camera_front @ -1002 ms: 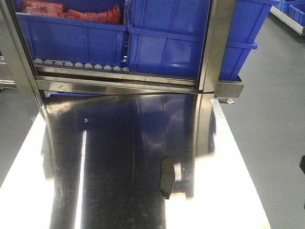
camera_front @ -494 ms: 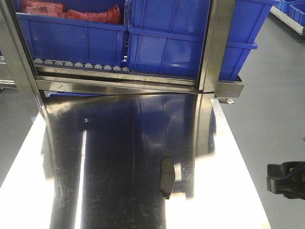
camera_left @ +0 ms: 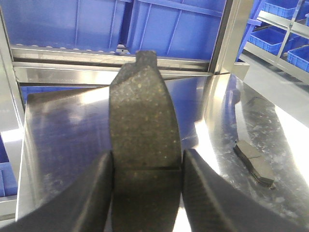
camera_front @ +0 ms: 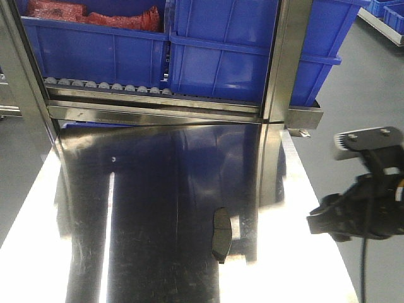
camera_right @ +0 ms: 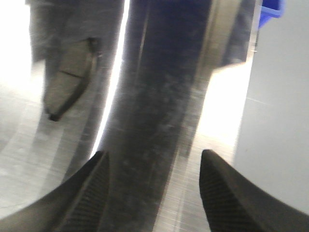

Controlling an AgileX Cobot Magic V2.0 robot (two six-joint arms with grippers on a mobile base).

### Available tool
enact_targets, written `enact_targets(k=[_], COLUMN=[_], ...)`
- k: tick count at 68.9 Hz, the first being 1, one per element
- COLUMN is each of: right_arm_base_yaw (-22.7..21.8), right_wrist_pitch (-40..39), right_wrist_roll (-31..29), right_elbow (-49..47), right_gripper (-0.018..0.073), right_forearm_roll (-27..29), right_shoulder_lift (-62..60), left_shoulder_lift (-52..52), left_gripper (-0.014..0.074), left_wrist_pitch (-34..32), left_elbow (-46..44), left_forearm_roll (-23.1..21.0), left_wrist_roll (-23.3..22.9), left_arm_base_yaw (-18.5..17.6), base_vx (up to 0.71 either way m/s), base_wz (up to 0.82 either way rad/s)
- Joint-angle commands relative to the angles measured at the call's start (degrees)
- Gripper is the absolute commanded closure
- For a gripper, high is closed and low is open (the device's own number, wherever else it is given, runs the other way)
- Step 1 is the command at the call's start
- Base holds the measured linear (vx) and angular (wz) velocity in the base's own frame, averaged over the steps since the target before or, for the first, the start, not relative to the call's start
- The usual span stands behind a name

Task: Move and align brake pads A on conveyor
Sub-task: 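Move the right gripper down over the other dark brake pad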

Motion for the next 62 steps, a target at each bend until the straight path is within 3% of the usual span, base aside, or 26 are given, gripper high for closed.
enact_targets(k=[1, 12, 34, 62], right_arm_base_yaw=[3.76, 8.11, 15.89, 17.23], right_wrist_pitch=[-2.34, -1.81, 3.48, 7.96], right_wrist_roll=[5.83, 15.77, 21.49, 27.71], right_elbow=[-3.56, -7.26, -19.38, -28.52], right_gripper=[0.0162, 0.0162, 0.0162, 0.0162], right_forearm_roll=[-2.54, -5.94, -5.94, -4.87], right_shoulder_lift=[1.88, 8.24, 23.45, 35.79], left_shoulder_lift=[0.41, 0.41, 0.41, 0.41], left_gripper=[0.0603, 0.0603, 0.0603, 0.0603], left_wrist_pitch=[-5.07, -5.07, -5.07, -5.07], left_elbow=[-1.65, -1.65, -1.65, -1.65], left_forearm_roll=[0.47, 0.47, 0.47, 0.47], left_wrist_roll=[-0.32, -0.32, -0.32, -0.32], left_arm_base_yaw=[-0.06, -0.06, -0.06, -0.06], base_vx=[0.0, 0.0, 0.0, 0.0], base_wz=[0.0, 0.0, 0.0, 0.0])
